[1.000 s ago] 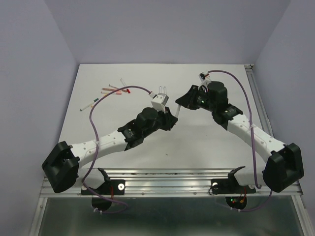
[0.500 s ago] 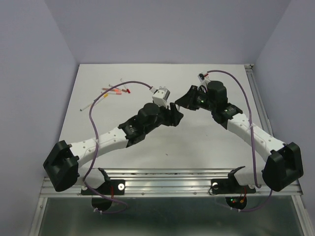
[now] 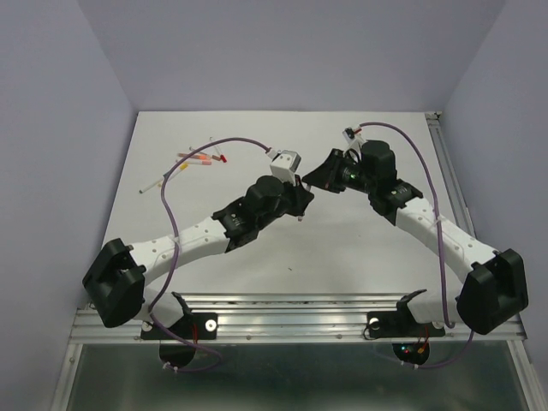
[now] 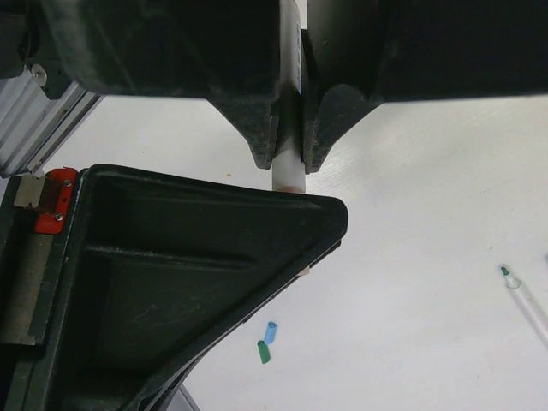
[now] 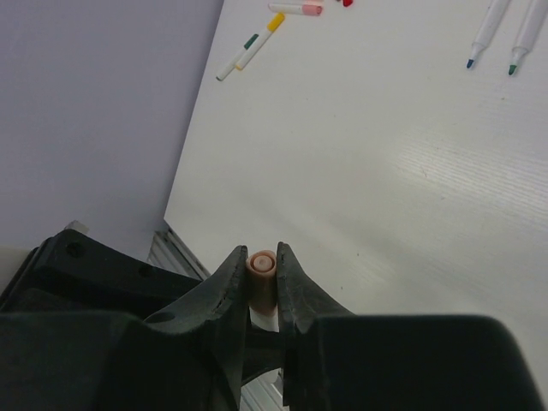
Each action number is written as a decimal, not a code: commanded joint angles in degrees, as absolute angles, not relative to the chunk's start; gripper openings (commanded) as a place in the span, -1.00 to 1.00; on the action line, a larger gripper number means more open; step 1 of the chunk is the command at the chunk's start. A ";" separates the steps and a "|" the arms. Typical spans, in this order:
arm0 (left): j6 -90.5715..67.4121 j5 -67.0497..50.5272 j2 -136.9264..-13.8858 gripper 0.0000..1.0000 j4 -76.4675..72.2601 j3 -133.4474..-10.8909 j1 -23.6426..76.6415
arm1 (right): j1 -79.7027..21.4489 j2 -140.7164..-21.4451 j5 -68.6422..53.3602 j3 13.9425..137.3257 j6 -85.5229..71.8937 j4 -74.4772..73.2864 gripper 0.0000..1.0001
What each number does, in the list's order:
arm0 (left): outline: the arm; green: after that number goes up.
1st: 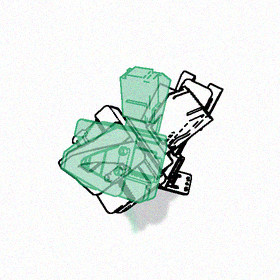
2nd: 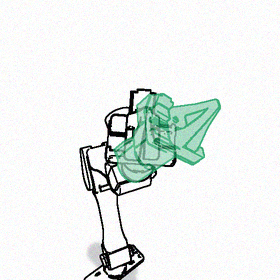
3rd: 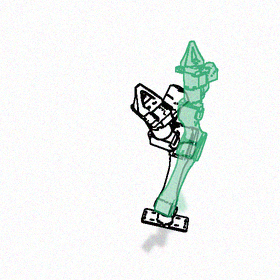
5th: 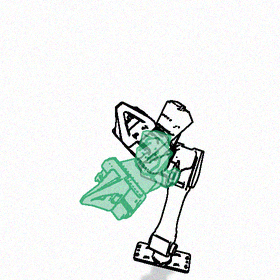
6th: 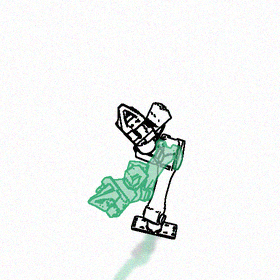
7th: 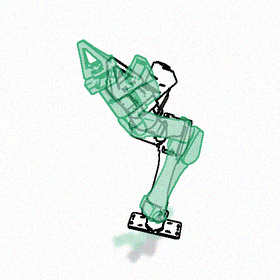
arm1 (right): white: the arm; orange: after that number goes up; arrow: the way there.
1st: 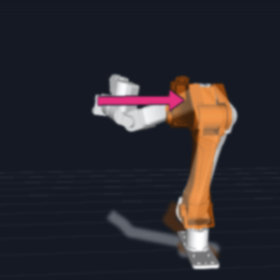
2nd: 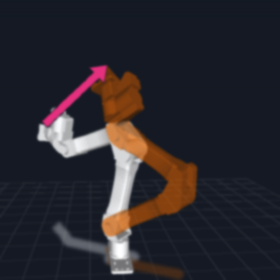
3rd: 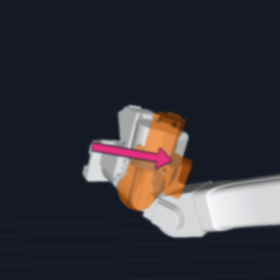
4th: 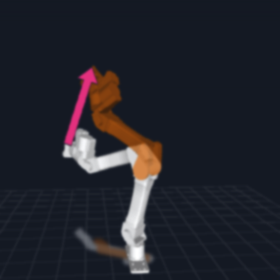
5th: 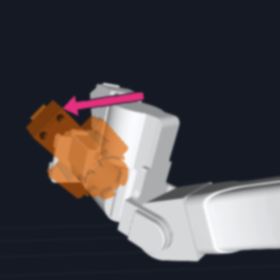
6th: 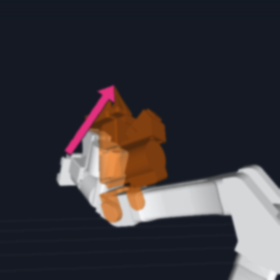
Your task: Open the pen caps
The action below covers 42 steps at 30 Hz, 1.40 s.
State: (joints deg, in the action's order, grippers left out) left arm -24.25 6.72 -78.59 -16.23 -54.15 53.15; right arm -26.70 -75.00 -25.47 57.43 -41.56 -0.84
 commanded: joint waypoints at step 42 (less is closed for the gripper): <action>-24.62 10.99 -108.44 -1.00 5.35 -83.13 29.28 | -9.32 -111.96 21.36 76.99 -25.49 -18.37 -0.86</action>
